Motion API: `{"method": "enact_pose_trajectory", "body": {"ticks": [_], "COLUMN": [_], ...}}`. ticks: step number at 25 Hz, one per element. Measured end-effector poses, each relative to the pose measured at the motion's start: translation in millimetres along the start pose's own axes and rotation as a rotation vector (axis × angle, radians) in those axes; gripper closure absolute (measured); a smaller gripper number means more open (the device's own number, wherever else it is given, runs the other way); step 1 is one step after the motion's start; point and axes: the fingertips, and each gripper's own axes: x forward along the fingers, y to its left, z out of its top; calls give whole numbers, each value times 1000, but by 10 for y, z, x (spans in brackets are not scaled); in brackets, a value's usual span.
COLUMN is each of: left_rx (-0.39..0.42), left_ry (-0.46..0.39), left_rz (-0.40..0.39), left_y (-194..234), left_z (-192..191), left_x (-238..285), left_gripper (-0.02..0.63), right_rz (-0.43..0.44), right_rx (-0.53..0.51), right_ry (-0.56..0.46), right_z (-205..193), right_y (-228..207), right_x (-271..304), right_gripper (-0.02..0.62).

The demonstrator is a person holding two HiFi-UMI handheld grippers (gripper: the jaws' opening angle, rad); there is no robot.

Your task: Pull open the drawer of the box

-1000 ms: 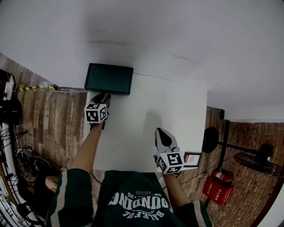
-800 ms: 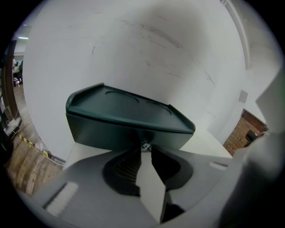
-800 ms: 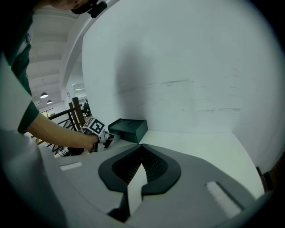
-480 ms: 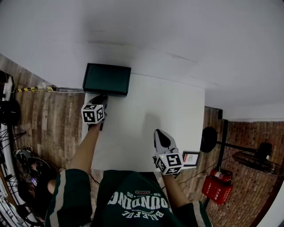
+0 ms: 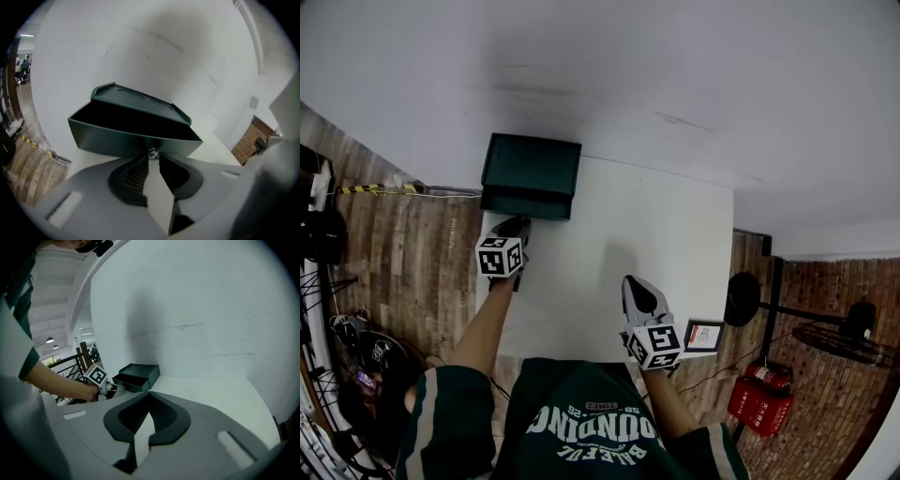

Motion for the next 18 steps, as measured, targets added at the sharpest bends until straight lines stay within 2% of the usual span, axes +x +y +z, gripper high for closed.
{"method": "enact_pose_trajectory", "body": {"ticks": [18], "left_rx": [-15], "left_ry": [47], "left_rz": [-10], "left_y": [-113], "left_z": [-442], "left_x": [-392], "left_gripper": [479], "right_rz": [-5], "right_rx": [-17], "right_ry": [-32], "right_z": [-43], "right_y": [71], "right_x": [-197], "right_gripper": [594]}}
